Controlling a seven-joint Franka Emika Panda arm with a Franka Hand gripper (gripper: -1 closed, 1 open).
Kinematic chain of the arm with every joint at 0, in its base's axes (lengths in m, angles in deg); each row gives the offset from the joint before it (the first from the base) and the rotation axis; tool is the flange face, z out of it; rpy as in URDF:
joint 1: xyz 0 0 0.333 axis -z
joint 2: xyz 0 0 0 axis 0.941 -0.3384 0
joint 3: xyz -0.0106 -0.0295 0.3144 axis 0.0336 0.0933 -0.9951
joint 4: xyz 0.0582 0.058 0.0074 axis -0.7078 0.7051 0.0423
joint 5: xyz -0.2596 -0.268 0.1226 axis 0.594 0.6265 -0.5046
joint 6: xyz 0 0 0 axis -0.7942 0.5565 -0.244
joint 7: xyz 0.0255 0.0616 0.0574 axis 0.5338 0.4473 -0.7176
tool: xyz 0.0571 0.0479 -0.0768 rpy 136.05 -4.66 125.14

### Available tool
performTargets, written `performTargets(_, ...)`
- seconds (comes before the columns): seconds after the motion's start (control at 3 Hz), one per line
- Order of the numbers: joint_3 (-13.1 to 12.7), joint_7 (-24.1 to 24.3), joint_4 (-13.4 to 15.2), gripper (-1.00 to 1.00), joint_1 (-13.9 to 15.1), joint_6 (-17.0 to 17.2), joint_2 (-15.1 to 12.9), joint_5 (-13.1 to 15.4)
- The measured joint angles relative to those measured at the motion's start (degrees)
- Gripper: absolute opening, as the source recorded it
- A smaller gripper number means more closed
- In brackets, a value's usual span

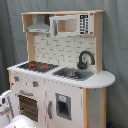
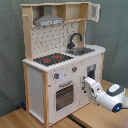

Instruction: Play with the kitchen

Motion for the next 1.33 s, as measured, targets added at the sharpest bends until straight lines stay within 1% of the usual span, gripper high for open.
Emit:
performTargets(0.33,0.0,3.9,-0.2,1.0,2.3,-4.0,0.3,0.0)
performTargets(0.67,0.6,7.2,-0.3,1.0,4.9,-8.4,0.5,0.0)
performTargets(1.0,2.3,9.5,-0.3,1.0,8.1,-13.2,0.5,0.0)
performTargets(1.33,3.2,10.6,-0.5,1.0,11.5,-17.8,0.5,0.0)
